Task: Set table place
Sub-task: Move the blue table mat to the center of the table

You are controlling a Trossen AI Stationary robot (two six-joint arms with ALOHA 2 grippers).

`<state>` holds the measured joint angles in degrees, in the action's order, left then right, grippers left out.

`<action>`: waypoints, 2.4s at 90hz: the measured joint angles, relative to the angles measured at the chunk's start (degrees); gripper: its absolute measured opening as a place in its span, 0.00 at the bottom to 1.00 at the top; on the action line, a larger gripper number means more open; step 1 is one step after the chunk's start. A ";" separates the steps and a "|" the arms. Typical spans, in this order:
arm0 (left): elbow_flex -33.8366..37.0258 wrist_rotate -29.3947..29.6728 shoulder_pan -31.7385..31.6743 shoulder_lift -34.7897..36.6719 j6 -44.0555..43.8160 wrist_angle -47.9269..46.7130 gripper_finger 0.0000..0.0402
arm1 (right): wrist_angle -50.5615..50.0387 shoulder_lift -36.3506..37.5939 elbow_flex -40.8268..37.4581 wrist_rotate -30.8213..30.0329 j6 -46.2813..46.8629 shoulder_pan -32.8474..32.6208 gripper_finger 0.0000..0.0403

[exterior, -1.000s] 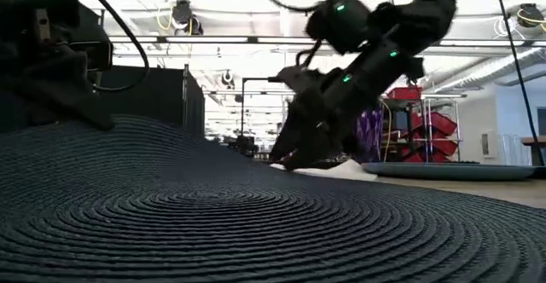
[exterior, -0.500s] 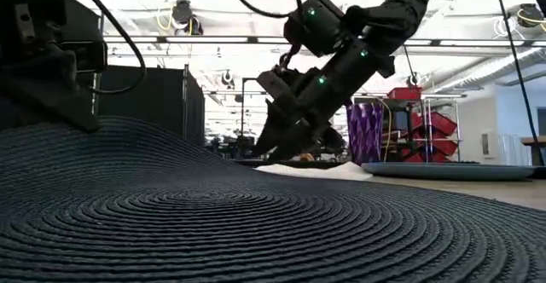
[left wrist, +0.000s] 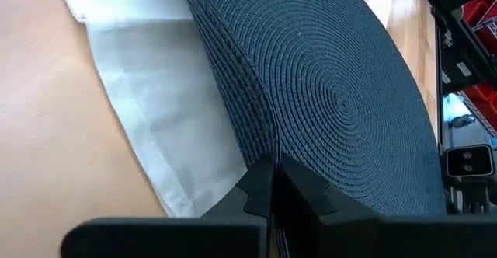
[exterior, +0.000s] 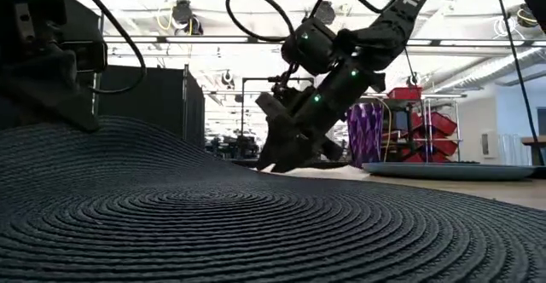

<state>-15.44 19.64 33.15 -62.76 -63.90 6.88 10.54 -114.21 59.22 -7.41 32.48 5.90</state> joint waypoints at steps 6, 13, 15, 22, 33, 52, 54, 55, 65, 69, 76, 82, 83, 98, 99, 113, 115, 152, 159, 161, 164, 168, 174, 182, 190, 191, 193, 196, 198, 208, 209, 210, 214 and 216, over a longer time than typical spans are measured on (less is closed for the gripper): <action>0.02 0.00 0.00 0.00 0.03 -0.01 0.00 | 1.22 -0.13 -0.04 0.11 -0.58 0.53 0.42; 0.02 0.00 -0.02 0.00 0.18 0.00 0.00 | 1.85 -0.24 0.33 0.14 -1.19 1.38 0.42; 0.02 0.00 -0.02 0.00 0.20 -0.01 0.00 | 1.89 -0.26 0.63 0.10 -1.57 1.69 0.42; 0.02 0.00 -0.02 0.00 0.19 -0.01 0.00 | 2.22 -0.25 1.85 0.06 -2.71 2.70 0.42; 0.02 0.02 -0.02 0.00 0.17 0.04 0.00 | 1.76 -0.24 3.18 0.05 -4.30 4.26 0.42; 0.02 0.09 -0.02 0.00 0.25 0.06 0.00 | 0.81 -0.22 4.04 5.68 -4.28 4.19 0.42; 0.02 0.10 -0.02 0.00 0.26 0.06 0.00 | 0.69 -0.22 4.04 6.88 -4.04 3.82 0.42; 0.02 0.11 -0.02 0.00 0.26 0.06 0.00 | 0.55 -0.22 4.04 7.36 -3.94 3.61 0.42; 0.02 0.14 -0.07 0.00 0.31 0.04 0.00 | -1.86 -0.22 4.04 7.90 -3.80 1.63 0.42; 0.02 0.18 -0.07 0.00 0.31 0.02 0.00 | -2.05 -0.22 4.04 7.60 -4.07 1.21 0.42; 0.02 0.27 -0.07 0.00 0.33 -0.01 0.00 | -2.56 -0.59 4.04 7.16 -4.32 1.22 0.42; 0.03 0.35 -0.07 0.00 0.33 -0.01 0.00 | -3.20 -1.32 4.04 7.08 -4.45 1.74 0.42; 0.04 0.37 -0.08 0.00 0.33 -0.01 0.00 | -3.11 -1.51 4.02 7.10 -4.47 1.84 0.42; 0.09 0.37 -0.07 0.00 0.26 0.20 0.00 | 0.20 -5.07 4.50 7.83 -3.98 3.87 0.42; 0.09 0.38 -0.07 0.00 0.24 0.17 0.00 | 0.18 -5.32 4.61 7.82 -3.94 3.95 0.42; 0.09 0.39 -0.07 0.00 -0.07 0.27 0.00 | -0.23 -7.59 7.15 7.25 -4.89 4.28 0.42; 0.09 0.37 -0.07 0.00 -0.09 0.28 0.00 | -0.51 -7.80 7.64 7.03 -5.18 4.28 0.42; 0.09 -6.58 0.00 -0.02 -0.31 3.24 0.00 | -7.44 -8.28 13.16 2.92 -6.99 8.33 0.42; 0.09 -7.70 0.00 -0.02 -0.28 3.29 0.00 | -7.72 -8.28 13.16 2.94 -6.94 8.93 0.42; 0.09 -7.75 0.00 -0.02 -0.30 3.29 0.00 | -7.59 -8.28 13.16 2.92 -7.31 8.98 0.42; 0.09 -7.76 -0.02 -0.02 -0.31 3.29 0.00 | -7.07 -8.28 13.12 2.83 -8.06 8.98 0.42; 0.09 -7.89 -0.02 -0.02 -0.30 3.29 0.00 | -6.20 -8.19 12.97 2.62 -8.71 8.93 0.42; 0.09 -8.67 0.00 -0.02 -0.28 3.29 0.00 | -4.68 -8.21 12.92 2.57 -8.96 8.96 0.42; 0.09 -9.35 0.00 -0.02 -0.29 3.53 0.00 | -4.00 -8.28 13.02 2.53 -8.14 9.08 0.42; 0.09 -9.46 -0.07 -0.02 -0.07 4.84 0.00 | -3.99 -8.28 13.16 2.82 -8.05 9.48 0.42; 0.09 -9.51 -0.07 -0.02 -0.02 5.01 0.00 | -3.98 -8.28 13.16 2.81 -8.05 9.52 0.42; 0.09 -9.56 -0.07 -0.02 0.02 5.29 0.00 | -3.84 -8.28 13.16 2.81 -8.06 9.60 0.42; 0.09 -9.79 -0.07 -0.20 0.16 5.59 0.00 | -3.55 -8.28 13.16 2.81 -8.13 9.71 0.42; 0.09 -10.27 -0.14 -0.41 0.18 5.80 0.00 | -3.26 -8.29 13.16 2.81 -8.39 9.78 0.42; 0.09 -12.14 -0.28 -2.22 0.17 7.52 0.00 | -0.80 -8.37 13.14 2.83 -9.41 9.85 0.42; 0.09 -12.17 -0.28 -2.42 0.17 7.66 0.00 | -0.46 -8.37 13.14 2.84 -9.42 9.85 0.42; 0.09 -12.18 -0.31 -2.64 0.17 7.80 0.00 | -0.12 -8.37 13.16 2.84 -9.43 9.85 0.42; 0.09 -12.33 -0.51 -3.55 0.17 8.35 0.00 | 1.17 -8.37 13.29 2.85 -9.47 9.83 0.42; 0.09 -12.46 -0.66 -4.09 0.17 8.69 0.00 | 1.43 -8.37 13.48 2.86 -9.49 9.83 0.42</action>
<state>-15.35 7.18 32.49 -66.86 -63.73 15.57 11.98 -122.58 72.70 -4.56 22.99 15.73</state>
